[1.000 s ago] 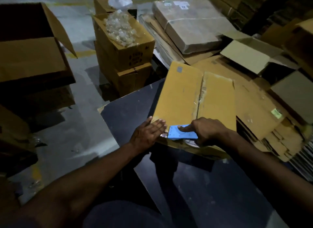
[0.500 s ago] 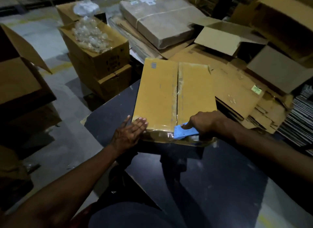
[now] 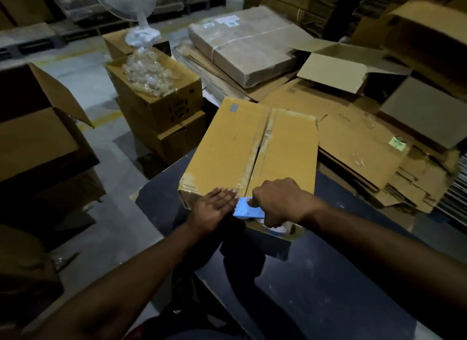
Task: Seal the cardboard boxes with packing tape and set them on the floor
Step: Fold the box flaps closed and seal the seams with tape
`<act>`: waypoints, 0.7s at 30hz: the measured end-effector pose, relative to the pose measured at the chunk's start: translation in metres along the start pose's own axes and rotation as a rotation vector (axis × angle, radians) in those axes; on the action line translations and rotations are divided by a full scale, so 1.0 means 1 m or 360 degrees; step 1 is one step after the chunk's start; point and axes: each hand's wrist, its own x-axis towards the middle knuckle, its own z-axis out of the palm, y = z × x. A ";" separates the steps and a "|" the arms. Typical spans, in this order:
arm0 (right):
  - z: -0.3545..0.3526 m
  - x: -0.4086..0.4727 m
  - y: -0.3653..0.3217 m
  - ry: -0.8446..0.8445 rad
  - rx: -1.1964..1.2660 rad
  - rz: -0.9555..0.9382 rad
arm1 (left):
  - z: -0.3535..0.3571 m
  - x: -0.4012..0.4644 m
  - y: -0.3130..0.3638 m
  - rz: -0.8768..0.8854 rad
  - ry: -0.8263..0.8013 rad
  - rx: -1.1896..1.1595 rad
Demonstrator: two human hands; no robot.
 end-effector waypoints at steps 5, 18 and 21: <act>-0.010 0.001 0.009 -0.0264 0.0074 -0.0019 | 0.006 -0.006 -0.005 -0.0018 0.0018 -0.0026; 0.023 -0.035 0.064 -0.0407 0.0030 0.0072 | 0.006 -0.006 0.000 -0.0028 0.0147 -0.0022; 0.022 -0.039 0.075 -0.0352 0.0007 0.0039 | 0.008 -0.008 -0.002 -0.0046 0.0143 -0.0040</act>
